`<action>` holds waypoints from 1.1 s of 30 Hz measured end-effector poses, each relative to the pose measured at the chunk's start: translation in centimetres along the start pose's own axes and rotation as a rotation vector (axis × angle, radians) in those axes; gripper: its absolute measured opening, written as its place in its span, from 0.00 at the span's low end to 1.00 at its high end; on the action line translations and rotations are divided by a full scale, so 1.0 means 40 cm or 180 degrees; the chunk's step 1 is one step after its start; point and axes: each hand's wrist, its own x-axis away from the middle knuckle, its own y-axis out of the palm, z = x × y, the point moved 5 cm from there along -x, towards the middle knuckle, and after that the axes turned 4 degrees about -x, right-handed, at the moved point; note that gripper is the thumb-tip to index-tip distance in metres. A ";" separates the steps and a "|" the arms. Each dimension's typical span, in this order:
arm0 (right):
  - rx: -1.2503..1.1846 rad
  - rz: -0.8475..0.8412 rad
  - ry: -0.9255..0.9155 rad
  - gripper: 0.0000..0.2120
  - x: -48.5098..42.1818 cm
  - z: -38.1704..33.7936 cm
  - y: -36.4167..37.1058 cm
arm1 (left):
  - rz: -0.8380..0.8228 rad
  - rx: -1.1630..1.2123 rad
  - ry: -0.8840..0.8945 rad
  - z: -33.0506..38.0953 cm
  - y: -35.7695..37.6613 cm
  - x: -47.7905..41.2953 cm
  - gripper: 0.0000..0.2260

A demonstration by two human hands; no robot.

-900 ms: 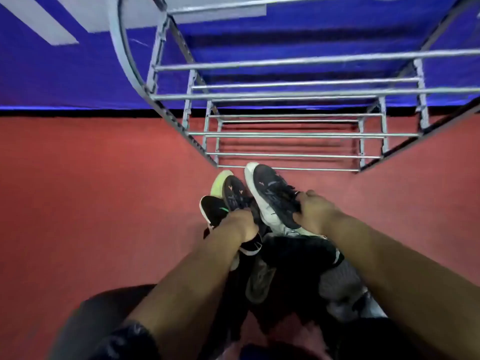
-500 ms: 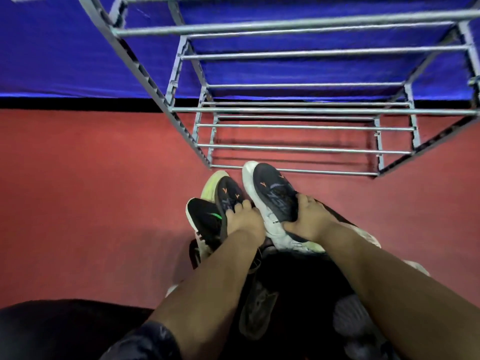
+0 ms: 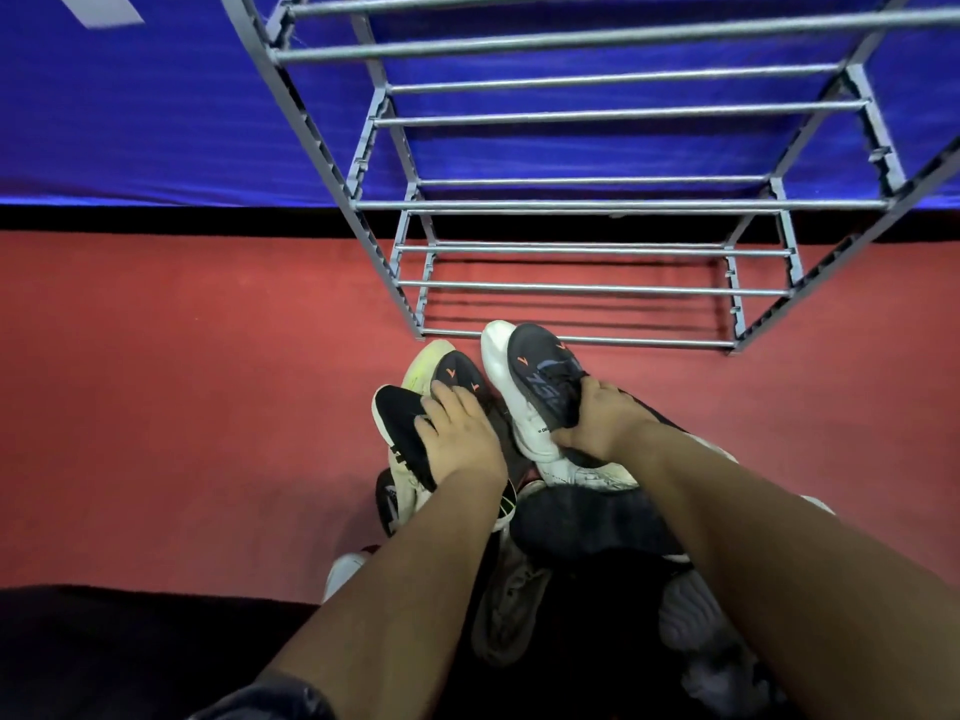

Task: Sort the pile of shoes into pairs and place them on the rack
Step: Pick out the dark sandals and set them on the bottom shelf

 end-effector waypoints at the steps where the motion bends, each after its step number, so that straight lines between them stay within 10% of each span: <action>1: 0.0000 0.0014 0.0021 0.48 0.005 0.001 0.000 | -0.0118 0.0073 -0.0174 -0.010 0.004 0.000 0.41; 5: -0.0003 0.0160 0.0001 0.45 0.029 0.010 0.004 | -0.0393 0.0540 -0.0264 -0.039 0.021 0.001 0.50; 19: -0.0738 0.0771 0.0450 0.34 0.124 0.075 -0.039 | 0.0372 0.2567 0.0257 -0.062 -0.067 0.073 0.32; 33: -0.1250 0.1652 0.1209 0.33 0.207 0.090 -0.101 | -0.1164 0.2378 0.1958 0.192 -0.001 0.176 0.35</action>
